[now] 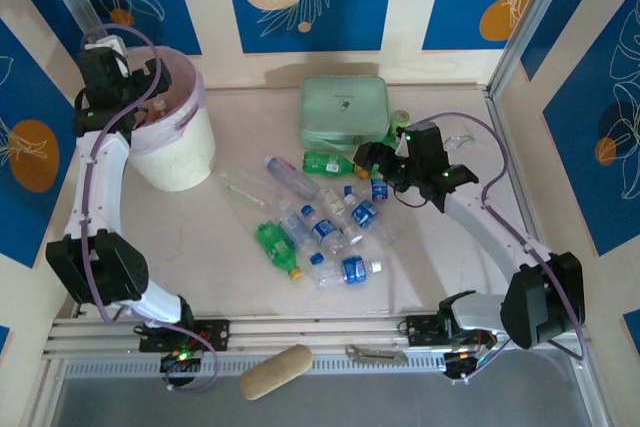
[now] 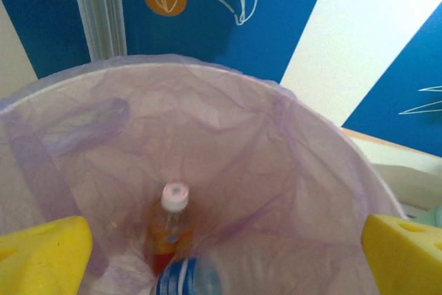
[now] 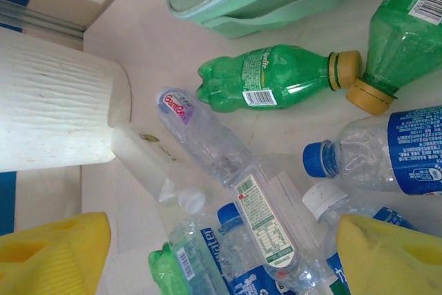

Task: Put the plastic bottles in the bin

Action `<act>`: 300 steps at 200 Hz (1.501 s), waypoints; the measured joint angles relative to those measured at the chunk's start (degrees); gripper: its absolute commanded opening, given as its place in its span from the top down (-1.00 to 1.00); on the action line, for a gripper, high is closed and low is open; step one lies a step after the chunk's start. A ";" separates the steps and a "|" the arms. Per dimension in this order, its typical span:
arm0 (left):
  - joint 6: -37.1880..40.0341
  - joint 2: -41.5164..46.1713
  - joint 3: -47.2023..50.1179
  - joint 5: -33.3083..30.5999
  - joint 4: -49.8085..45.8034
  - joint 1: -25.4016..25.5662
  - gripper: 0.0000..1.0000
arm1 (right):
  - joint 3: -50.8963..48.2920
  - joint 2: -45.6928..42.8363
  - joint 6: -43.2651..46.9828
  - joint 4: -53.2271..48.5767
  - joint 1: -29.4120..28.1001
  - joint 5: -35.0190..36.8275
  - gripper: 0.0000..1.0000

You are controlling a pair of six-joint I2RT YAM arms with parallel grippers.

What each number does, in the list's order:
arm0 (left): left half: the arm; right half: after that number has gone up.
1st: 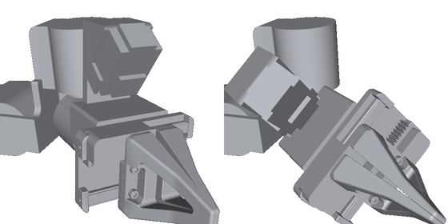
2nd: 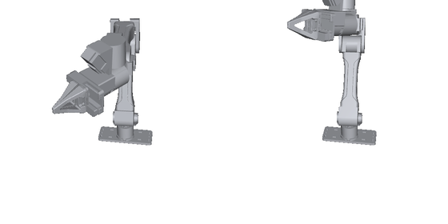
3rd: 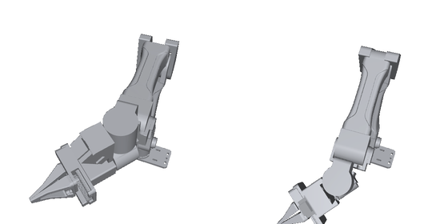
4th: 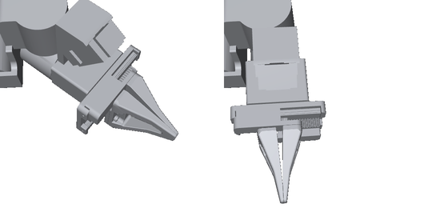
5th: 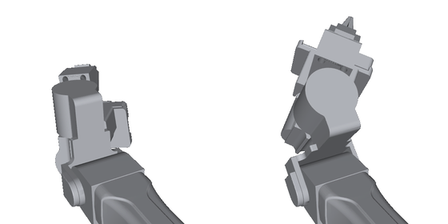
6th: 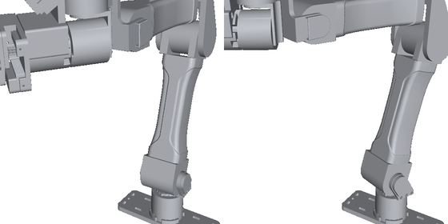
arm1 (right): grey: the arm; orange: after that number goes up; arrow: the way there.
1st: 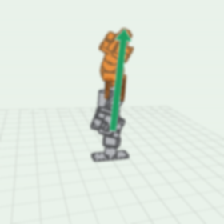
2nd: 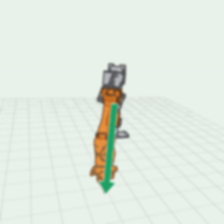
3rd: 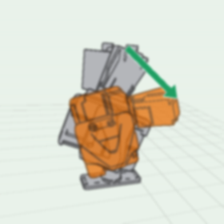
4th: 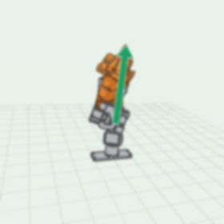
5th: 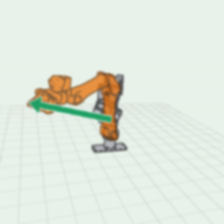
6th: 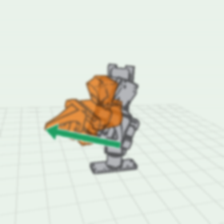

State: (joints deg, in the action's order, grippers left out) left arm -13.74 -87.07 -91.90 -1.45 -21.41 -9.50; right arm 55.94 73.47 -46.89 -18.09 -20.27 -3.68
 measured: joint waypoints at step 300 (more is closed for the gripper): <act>-45.53 4.76 40.59 -26.23 1.70 42.95 -0.99 | 1.09 3.19 6.69 0.79 -4.90 2.19 -0.98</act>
State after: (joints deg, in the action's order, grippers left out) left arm -59.27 -82.30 -51.31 -27.68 -19.70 33.45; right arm 57.04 76.66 -40.21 -17.30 -25.17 -1.50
